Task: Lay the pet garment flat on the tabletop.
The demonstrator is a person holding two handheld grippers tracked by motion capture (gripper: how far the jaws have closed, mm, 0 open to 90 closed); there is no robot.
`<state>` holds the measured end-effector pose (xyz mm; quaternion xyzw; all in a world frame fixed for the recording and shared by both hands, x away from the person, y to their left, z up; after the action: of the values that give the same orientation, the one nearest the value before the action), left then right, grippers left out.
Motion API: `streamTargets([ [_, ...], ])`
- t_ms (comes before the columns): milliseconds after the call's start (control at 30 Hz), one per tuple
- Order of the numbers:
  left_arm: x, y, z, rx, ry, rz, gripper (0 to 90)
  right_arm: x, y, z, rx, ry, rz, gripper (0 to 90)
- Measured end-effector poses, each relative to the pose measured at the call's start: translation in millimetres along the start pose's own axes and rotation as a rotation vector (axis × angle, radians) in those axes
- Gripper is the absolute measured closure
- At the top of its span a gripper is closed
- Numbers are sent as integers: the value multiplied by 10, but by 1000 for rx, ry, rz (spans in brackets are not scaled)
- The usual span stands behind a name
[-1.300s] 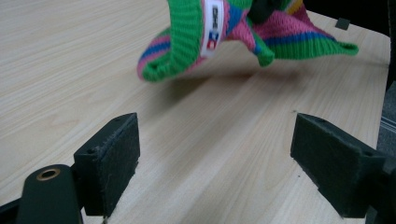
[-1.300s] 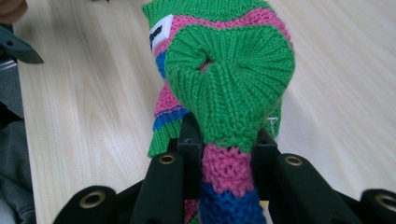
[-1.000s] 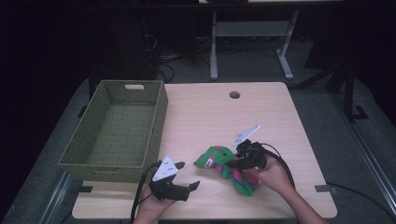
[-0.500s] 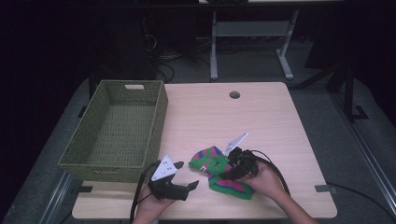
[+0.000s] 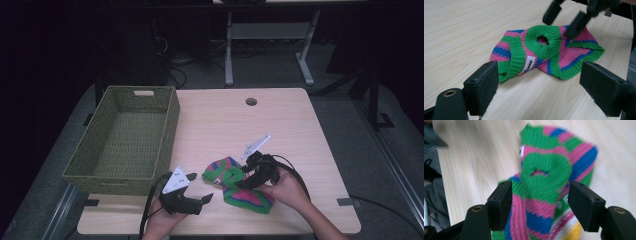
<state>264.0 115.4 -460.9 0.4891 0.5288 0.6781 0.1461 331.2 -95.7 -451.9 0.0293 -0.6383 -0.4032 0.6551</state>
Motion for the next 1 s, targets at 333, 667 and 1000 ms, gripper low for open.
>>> streamTargets([
  [333,17,-2,21,0,4,0,153,-83,363,-96,17,13,17,432],
  [667,24,-3,20,1,3,-1,153,-358,458,-185,-5,50,84,492],
  [1000,23,-6,20,2,2,2,153,-500,422,-146,60,27,147,721],
])
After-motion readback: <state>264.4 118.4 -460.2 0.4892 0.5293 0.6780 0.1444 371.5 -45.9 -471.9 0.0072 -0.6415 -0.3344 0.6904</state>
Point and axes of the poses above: each handheld gripper's, and its own axes: x roughly backward along the jaws, y roughly out of its top, z roughly to its left, the point moved 5 cm from there along -x, roughly forward along the jaws, and after that the axes turned 3 degrees about -x, right-handed, at the moved point
